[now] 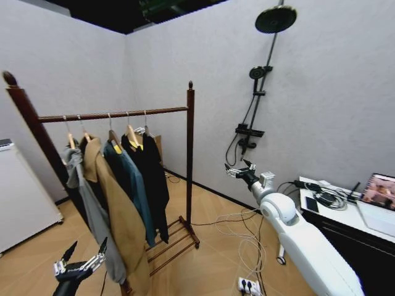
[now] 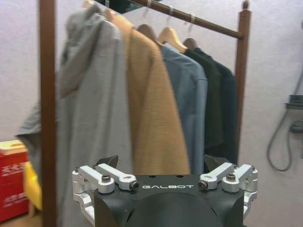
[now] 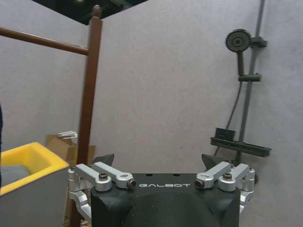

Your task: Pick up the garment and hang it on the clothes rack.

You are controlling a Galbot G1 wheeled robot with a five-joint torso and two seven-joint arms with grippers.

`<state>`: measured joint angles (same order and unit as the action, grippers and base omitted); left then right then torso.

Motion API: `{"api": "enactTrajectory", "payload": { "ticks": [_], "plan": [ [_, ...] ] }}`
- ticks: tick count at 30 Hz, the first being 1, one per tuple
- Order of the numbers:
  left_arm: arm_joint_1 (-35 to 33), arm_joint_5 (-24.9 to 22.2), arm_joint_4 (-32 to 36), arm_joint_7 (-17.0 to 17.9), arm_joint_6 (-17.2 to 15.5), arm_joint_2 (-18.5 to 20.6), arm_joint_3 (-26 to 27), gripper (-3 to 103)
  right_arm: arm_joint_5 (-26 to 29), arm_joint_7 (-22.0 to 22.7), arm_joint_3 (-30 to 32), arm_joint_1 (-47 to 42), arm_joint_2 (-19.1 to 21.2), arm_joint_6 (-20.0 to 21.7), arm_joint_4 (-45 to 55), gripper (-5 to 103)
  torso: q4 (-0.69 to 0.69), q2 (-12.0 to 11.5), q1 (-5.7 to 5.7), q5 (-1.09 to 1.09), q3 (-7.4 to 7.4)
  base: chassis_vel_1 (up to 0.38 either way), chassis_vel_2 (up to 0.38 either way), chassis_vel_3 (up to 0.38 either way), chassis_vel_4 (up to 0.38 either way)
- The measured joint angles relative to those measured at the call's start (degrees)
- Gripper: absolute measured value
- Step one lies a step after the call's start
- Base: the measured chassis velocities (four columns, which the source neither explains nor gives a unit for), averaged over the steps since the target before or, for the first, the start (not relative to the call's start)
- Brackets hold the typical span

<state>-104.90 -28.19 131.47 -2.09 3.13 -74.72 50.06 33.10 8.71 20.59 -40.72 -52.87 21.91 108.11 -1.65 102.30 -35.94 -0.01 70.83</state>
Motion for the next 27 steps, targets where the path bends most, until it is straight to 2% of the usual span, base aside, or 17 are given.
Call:
{"api": "enactTrajectory", "payload": {
  "ticks": [27],
  "plan": [
    [0.0, 0.0, 0.0, 0.0, 0.0, 0.0, 0.0, 100, -0.1, -0.3, -0.4, -0.1, -0.4, -0.3, -0.8, 100, 0.0, 0.0, 0.02, -0.01, -0.01, -0.074, -0.177, -0.176, -0.076]
  ]
}}
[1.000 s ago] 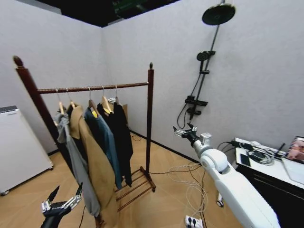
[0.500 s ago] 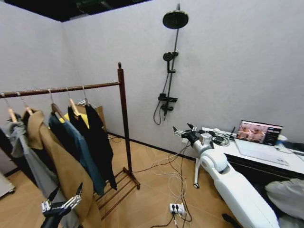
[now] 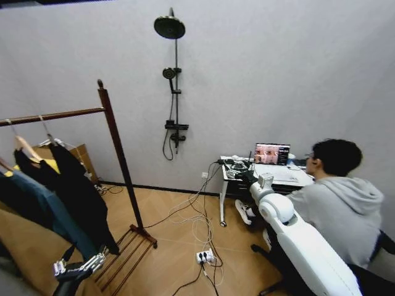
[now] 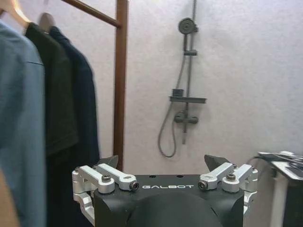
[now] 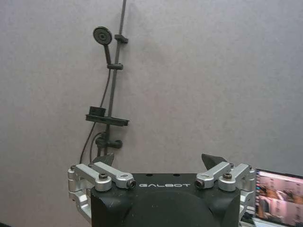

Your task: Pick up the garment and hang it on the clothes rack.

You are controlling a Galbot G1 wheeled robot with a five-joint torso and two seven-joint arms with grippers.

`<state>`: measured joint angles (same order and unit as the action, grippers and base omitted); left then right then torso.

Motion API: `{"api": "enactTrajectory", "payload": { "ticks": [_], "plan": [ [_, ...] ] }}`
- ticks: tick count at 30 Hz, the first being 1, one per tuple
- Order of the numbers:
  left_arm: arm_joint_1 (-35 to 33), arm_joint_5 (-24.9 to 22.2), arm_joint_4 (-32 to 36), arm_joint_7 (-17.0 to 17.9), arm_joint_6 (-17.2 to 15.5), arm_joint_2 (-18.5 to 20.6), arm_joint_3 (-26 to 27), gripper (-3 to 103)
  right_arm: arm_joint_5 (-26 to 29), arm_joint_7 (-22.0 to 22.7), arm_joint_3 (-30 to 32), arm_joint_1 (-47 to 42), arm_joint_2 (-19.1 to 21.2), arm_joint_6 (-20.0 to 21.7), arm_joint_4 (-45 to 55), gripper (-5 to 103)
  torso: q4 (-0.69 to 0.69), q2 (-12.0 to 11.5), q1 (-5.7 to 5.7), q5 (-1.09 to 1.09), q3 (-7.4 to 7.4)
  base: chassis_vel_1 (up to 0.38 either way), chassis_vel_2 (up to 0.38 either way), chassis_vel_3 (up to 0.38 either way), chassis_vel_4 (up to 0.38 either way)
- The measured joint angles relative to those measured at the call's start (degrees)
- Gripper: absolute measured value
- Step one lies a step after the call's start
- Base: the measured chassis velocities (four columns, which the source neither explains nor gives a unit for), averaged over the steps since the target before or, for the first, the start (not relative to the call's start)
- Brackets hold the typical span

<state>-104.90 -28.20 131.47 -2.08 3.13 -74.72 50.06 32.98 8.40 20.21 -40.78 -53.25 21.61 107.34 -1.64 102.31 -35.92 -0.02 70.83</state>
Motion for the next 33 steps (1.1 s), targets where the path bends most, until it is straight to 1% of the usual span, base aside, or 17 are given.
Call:
{"api": "enactTrajectory", "payload": {
  "ticks": [4, 6, 8, 13, 16, 17, 18, 20, 21, 24, 25, 33],
  "plan": [
    [0.0, 0.0, 0.0, 0.0, 0.0, 0.0, 0.0, 100, 0.0, 0.0, 0.1, -0.2, 0.0, 0.0, 0.0, 100, 0.0, 0.0, -0.02, 0.04, 0.01, -0.054, -0.186, -0.149, -0.061],
    [0.0, 0.0, 0.0, 0.0, 0.0, 0.0, 0.0, 100, 0.0, 0.0, 0.1, -0.2, 0.0, 0.0, 0.1, 100, -0.01, 0.0, -0.01, 0.0, 0.0, -0.073, -0.177, -0.179, -0.08],
    [0.0, 0.0, 0.0, 0.0, 0.0, 0.0, 0.0, 100, 0.1, -0.1, 0.2, -0.2, 0.0, -0.1, 0.2, 100, -0.04, 0.0, -0.02, 0.05, 0.01, -0.06, -0.17, -0.186, -0.057],
    [0.0, 0.0, 0.0, 0.0, 0.0, 0.0, 0.0, 100, 0.1, -0.1, 0.1, -0.2, 0.0, -0.1, 0.4, 100, -0.03, 0.0, -0.01, 0.01, 0.0, -0.021, -0.136, -0.117, -0.016],
    [0.0, 0.0, 0.0, 0.0, 0.0, 0.0, 0.0, 100, 0.1, -0.1, -0.1, -0.2, 0.0, -0.1, 0.4, 100, -0.01, 0.0, -0.01, 0.02, 0.01, 0.046, -0.061, -0.055, 0.035],
    [0.0, 0.0, 0.0, 0.0, 0.0, 0.0, 0.0, 100, 0.1, -0.1, -0.3, -0.2, 0.0, -0.1, 0.5, 100, 0.02, 0.0, -0.01, 0.02, 0.01, 0.059, -0.056, -0.047, 0.051],
    [0.0, 0.0, 0.0, 0.0, 0.0, 0.0, 0.0, 100, 0.1, -0.1, -0.4, -0.2, 0.0, -0.1, 0.5, 100, 0.0, 0.0, -0.01, 0.02, 0.01, 0.032, -0.027, -0.047, 0.052],
    [0.0, 0.0, 0.0, 0.0, 0.0, 0.0, 0.0, 100, 0.1, -0.1, -0.5, -0.2, 0.0, -0.1, 0.5, 100, 0.02, 0.0, -0.01, 0.02, 0.01, 0.047, -0.038, -0.049, 0.052],
    [0.0, 0.0, 0.0, 0.0, 0.0, 0.0, 0.0, 100, 0.1, -0.1, -0.6, -0.2, 0.0, -0.1, 0.5, 100, 0.0, 0.0, -0.01, 0.02, 0.01, 0.061, -0.071, -0.052, 0.061],
    [0.0, 0.0, 0.0, 0.0, 0.0, 0.0, 0.0, 100, 0.1, -0.1, -0.7, -0.2, 0.0, -0.1, 0.5, 100, 0.01, 0.0, -0.01, 0.02, 0.01, 0.064, -0.071, -0.055, 0.045],
    [0.0, 0.0, 0.0, 0.0, 0.0, 0.0, 0.0, 100, 0.1, -0.1, -0.7, -0.3, 0.0, 0.0, 0.5, 100, -0.01, 0.0, -0.01, 0.02, 0.01, 0.047, -0.061, -0.044, 0.039],
    [0.0, 0.0, 0.0, 0.0, 0.0, 0.0, 0.0, 100, -0.2, -0.1, -0.9, -0.4, -0.5, 0.0, 0.2, 100, -0.01, 0.0, -0.03, 0.02, 0.01, 0.068, -0.075, -0.069, 0.068]
  ]
}}
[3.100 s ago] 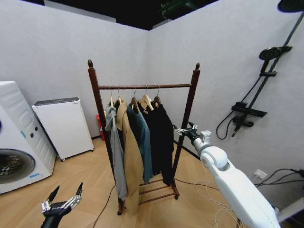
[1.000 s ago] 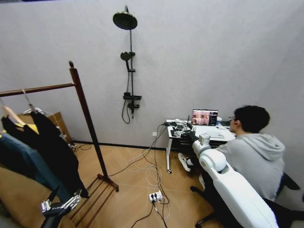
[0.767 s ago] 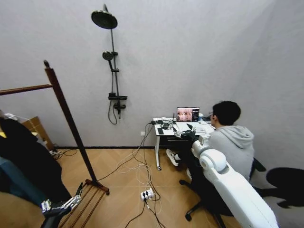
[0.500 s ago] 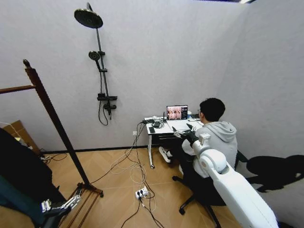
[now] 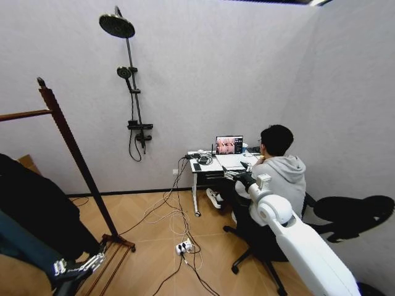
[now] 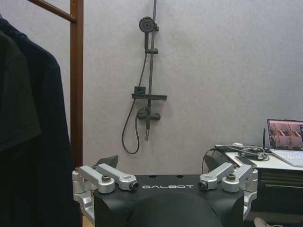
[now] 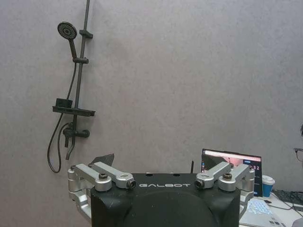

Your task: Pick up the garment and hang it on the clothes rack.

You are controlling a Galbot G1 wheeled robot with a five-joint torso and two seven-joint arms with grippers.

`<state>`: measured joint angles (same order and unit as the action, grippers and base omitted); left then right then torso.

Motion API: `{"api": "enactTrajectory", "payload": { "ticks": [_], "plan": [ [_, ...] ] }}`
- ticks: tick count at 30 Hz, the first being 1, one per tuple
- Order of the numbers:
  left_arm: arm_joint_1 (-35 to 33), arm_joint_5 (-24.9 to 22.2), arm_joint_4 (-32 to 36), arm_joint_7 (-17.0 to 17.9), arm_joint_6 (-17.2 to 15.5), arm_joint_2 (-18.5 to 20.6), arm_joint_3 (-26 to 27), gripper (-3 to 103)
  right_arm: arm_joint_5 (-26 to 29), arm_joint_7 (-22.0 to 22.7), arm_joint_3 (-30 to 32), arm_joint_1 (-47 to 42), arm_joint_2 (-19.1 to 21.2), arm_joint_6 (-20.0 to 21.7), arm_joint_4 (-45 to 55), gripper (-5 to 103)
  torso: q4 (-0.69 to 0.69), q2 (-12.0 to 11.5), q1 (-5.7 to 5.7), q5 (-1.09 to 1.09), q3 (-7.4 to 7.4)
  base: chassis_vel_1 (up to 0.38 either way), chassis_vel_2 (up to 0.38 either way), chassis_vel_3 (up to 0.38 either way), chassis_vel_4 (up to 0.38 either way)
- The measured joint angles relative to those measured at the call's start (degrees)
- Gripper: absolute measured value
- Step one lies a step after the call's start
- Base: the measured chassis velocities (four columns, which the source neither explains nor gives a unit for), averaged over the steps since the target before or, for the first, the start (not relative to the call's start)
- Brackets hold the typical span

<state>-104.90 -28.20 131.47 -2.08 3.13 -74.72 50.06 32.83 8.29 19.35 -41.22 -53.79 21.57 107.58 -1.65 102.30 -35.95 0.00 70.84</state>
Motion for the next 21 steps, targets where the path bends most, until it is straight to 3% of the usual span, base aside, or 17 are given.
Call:
{"api": "enactTrajectory", "payload": {
  "ticks": [21],
  "plan": [
    [0.0, 0.0, 0.0, 0.0, 0.0, 0.0, 0.0, 100, -0.5, -0.1, -0.4, 0.0, -0.6, -0.4, -0.6, 100, -0.01, 0.0, 0.01, 0.0, 0.0, 0.164, -0.099, -0.101, 0.158]
  ]
}}
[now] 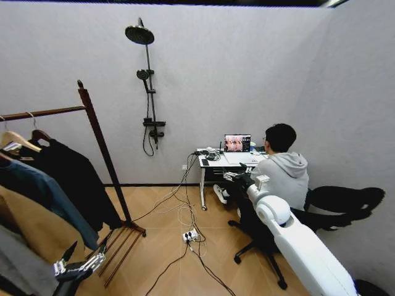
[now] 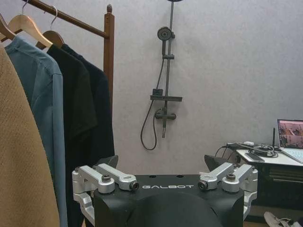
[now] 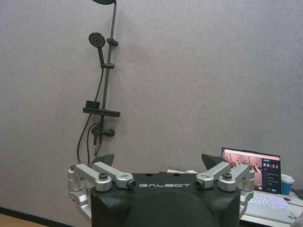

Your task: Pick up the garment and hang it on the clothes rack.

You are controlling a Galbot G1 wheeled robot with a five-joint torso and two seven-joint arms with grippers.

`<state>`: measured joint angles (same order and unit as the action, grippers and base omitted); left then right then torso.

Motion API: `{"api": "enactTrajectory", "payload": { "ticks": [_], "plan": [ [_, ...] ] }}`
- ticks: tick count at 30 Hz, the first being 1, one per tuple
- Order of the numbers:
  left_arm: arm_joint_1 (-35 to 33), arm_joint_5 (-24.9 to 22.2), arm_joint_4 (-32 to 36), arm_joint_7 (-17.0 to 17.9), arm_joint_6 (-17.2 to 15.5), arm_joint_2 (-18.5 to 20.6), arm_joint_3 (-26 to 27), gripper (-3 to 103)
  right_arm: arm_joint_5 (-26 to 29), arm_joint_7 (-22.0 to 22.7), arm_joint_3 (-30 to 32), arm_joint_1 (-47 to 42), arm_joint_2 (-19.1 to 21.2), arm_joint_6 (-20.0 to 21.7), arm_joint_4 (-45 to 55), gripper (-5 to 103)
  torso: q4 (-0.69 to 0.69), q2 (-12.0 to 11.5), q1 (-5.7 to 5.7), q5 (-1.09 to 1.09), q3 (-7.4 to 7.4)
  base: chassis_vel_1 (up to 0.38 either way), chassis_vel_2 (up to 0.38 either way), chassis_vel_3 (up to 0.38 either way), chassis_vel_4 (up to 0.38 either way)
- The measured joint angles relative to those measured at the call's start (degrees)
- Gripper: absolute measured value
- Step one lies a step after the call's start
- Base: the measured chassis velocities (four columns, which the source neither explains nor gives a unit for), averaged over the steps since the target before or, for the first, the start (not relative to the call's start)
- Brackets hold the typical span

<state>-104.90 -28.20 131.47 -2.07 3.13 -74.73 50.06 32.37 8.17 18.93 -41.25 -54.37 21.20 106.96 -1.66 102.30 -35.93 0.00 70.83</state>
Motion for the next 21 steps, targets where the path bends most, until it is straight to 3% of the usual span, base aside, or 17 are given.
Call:
{"api": "enactTrajectory", "payload": {
  "ticks": [14, 21],
  "plan": [
    [0.0, 0.0, 0.0, 0.0, 0.0, 0.0, 0.0, 100, 0.0, 0.0, 0.0, 0.0, -0.1, 0.0, 0.1, 100, -0.03, 0.0, 0.0, -0.01, 0.0, 0.081, -0.133, -0.136, 0.082],
    [0.0, 0.0, 0.0, 0.0, 0.0, 0.0, 0.0, 100, -0.2, 0.0, 0.0, -0.5, -0.5, 0.0, 0.1, 100, 0.03, 0.0, 0.0, 0.01, 0.0, 0.107, -0.114, -0.095, 0.106]
  ]
}}
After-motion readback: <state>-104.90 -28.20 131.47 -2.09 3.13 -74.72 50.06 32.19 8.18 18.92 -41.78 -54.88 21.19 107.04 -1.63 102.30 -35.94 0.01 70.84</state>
